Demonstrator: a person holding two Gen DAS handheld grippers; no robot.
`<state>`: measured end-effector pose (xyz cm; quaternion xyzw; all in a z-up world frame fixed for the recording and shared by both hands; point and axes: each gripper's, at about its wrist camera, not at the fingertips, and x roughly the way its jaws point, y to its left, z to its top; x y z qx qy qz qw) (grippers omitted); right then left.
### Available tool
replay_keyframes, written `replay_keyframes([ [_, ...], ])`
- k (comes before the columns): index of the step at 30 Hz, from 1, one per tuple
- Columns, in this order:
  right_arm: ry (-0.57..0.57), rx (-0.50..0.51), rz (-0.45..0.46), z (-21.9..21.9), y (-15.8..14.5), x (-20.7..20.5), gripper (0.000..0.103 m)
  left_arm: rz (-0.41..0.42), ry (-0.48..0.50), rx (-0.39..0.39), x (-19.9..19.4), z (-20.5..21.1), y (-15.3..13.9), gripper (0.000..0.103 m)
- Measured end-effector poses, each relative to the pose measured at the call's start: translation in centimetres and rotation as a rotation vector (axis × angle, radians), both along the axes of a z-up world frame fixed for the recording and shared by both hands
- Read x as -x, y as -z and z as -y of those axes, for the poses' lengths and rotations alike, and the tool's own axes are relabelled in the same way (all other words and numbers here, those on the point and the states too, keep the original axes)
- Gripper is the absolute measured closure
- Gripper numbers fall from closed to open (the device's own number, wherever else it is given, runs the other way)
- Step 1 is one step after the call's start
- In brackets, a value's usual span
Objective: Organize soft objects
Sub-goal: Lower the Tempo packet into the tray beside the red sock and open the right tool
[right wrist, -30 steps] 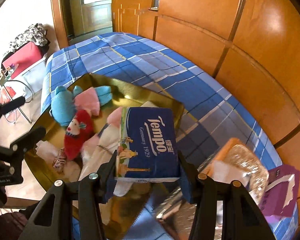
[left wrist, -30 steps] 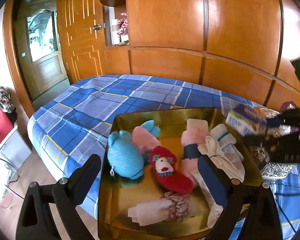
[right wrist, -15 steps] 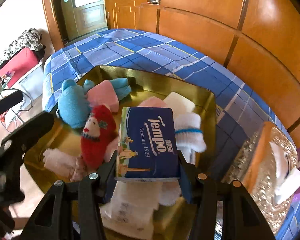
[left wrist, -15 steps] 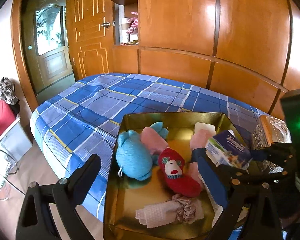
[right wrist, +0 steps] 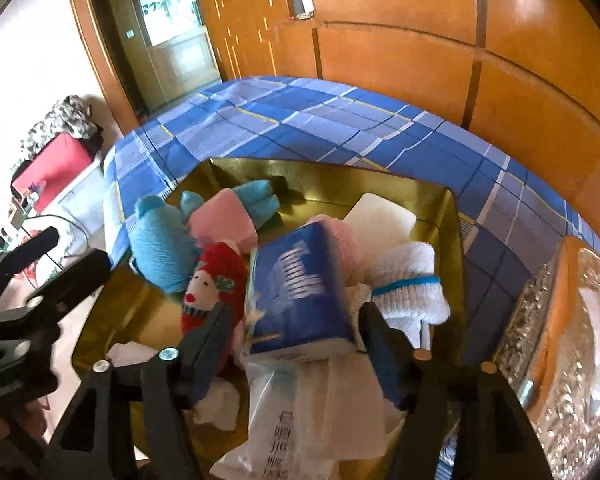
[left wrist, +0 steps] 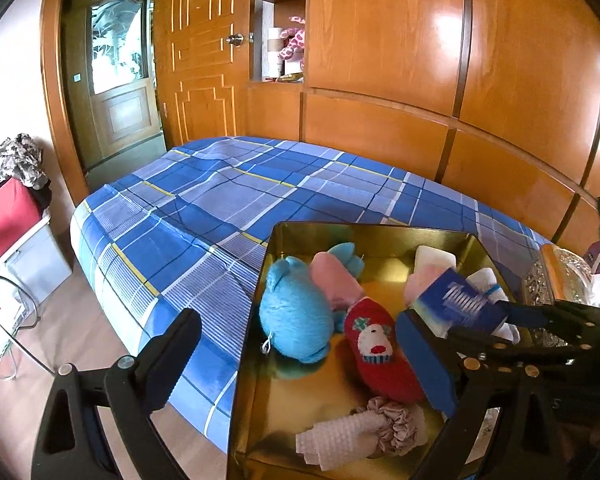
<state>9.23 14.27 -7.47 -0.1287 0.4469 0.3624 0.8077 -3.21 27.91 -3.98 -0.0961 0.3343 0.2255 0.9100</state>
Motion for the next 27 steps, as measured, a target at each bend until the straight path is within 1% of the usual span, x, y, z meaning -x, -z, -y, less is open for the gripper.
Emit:
replay_keyframes([
  [6,0.014,-0.038,0.017,1.7,-1.4,1.3,0.036,0.010,0.005,-0.007,0.1,0.2,-0.3,0.003],
  [7,0.008,-0.041,0.016,1.8,-1.4,1.6,0.037,0.011,0.004,-0.008,0.1,0.3,-0.3,0.003],
  [8,0.004,-0.031,0.023,1.7,-1.4,1.8,0.047,0.011,0.004,-0.008,0.1,0.3,-0.4,0.003],
  [9,-0.001,-0.019,0.032,1.6,-1.2,1.9,0.055,0.012,0.005,-0.007,0.1,0.3,-0.4,0.003],
  [10,-0.008,0.000,0.043,1.3,-0.9,2.1,0.067,0.013,0.006,-0.007,0.1,0.3,-0.5,0.003],
  [12,-0.025,0.030,0.042,0.3,0.0,2.3,0.069,0.018,0.007,-0.012,0.2,0.5,-0.7,0.003],
  [13,-0.039,0.037,0.049,-0.1,0.4,2.4,0.072,0.021,0.007,-0.014,0.2,0.5,-0.7,0.002],
  [16,-0.062,0.057,0.081,-1.6,1.1,2.7,0.073,0.020,0.003,-0.019,0.1,0.6,-0.8,0.001],
  [19,-0.074,0.065,0.102,-2.3,1.2,2.8,0.073,0.014,0.004,-0.015,0.1,0.5,-0.7,0.001],
  [24,-0.042,0.015,0.078,-0.5,0.5,3.1,0.071,0.011,0.008,-0.026,0.0,0.8,-0.7,0.001],
  [26,-0.020,-0.009,0.083,0.3,-0.2,3.4,0.066,0.011,0.012,-0.027,0.0,1.0,-0.7,0.001],
  [27,0.005,-0.014,0.103,1.0,-0.7,3.7,0.064,0.012,0.013,-0.028,0.0,1.2,-0.7,0.001],
])
